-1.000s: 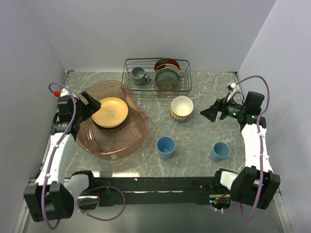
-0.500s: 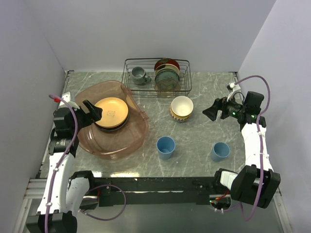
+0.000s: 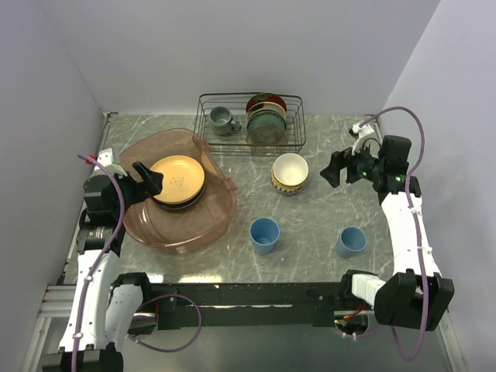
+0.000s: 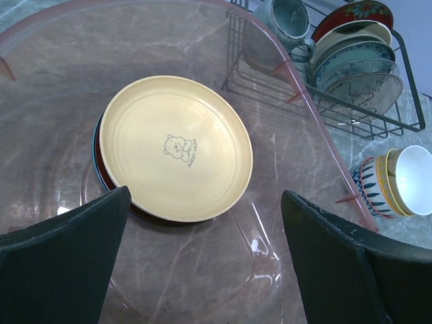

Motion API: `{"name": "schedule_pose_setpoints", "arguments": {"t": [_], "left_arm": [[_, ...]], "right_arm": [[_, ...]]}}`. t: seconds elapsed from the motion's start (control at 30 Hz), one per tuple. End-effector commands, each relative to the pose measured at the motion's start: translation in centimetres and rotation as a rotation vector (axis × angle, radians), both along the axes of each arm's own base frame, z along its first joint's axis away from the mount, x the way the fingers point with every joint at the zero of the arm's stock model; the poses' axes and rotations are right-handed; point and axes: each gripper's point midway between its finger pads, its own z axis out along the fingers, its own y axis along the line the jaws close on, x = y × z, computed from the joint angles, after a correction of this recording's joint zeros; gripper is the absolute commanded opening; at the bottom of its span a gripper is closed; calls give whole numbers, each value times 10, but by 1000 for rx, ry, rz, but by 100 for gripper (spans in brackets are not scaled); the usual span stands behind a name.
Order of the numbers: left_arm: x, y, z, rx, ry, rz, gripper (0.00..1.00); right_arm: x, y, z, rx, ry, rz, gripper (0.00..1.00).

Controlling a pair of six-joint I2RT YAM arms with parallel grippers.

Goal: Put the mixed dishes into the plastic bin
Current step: Pick up the bowl from the center of the board.

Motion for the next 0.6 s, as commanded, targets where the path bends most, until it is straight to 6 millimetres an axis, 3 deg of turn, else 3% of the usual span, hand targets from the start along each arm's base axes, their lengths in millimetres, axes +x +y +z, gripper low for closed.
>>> {"name": "schedule_pose_setpoints", "arguments": {"t": [0.0,0.23,0.3,0.33,0.57], "left_arm": [[4,1,15,29,-61,-3,99],[1,2,19,34,-76,4,99],[1,4,19,38,-76,13,99],[1,4,20,37,-77,15,99],[1,6,21,41,-83,23,99]], "right_arm": [[15,-3,28,-60,-80,-26,100],[33,4,42,-76,-93,-21,100],[37,8,36,-78,-50,-5,100],[41,10,44,-81,-60,2,100],[61,19,34,-101,15,7,100]]}}
